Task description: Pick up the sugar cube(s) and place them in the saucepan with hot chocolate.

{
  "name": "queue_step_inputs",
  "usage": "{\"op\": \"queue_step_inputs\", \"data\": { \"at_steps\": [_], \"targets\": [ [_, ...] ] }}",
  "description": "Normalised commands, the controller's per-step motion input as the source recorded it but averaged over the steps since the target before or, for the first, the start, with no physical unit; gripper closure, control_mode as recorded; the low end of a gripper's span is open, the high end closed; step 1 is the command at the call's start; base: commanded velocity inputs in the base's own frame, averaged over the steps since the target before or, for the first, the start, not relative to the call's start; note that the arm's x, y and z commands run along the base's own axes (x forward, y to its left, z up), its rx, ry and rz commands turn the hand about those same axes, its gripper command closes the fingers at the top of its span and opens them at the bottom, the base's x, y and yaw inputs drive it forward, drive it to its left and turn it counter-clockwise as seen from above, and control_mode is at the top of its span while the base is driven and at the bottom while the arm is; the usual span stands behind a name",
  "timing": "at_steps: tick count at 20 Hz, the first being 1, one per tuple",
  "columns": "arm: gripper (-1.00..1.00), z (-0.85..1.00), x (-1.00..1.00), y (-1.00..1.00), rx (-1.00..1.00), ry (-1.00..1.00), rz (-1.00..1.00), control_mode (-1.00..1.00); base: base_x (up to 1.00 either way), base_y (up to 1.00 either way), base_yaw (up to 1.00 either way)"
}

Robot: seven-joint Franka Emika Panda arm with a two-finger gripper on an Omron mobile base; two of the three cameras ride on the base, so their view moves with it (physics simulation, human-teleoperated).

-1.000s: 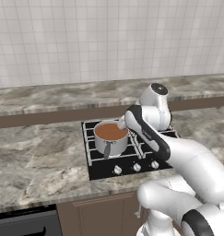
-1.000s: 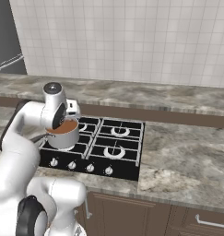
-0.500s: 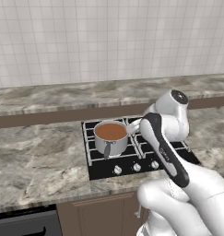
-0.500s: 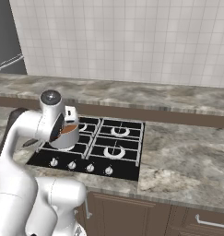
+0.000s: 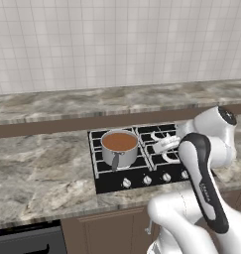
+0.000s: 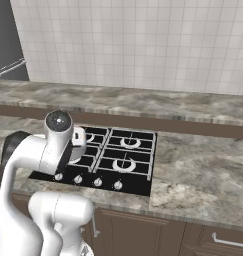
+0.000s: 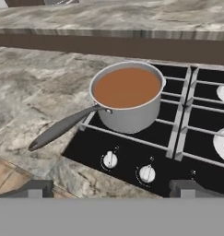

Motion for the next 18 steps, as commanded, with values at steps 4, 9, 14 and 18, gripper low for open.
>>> {"op": "queue_step_inputs", "data": {
  "at_steps": [4,9,14,18],
  "targets": [
    [-1.00,0.07,-0.62,-0.32,0.07,0.00,0.00,-1.00,0.00,0.00,0.00],
    [-1.00,0.03,-0.55,-0.34,0.05,0.00,-0.01,-1.00,0.00,0.00,0.00],
    [-1.00,0.00,-0.61,-0.22,0.03,0.00,-0.07,-1.00,0.00,0.00,0.00],
    [-1.00,0.00,-0.41,-0.23,0.02,0.00,-0.06,-1.00,0.00,0.00,0.00]
  ]
}}
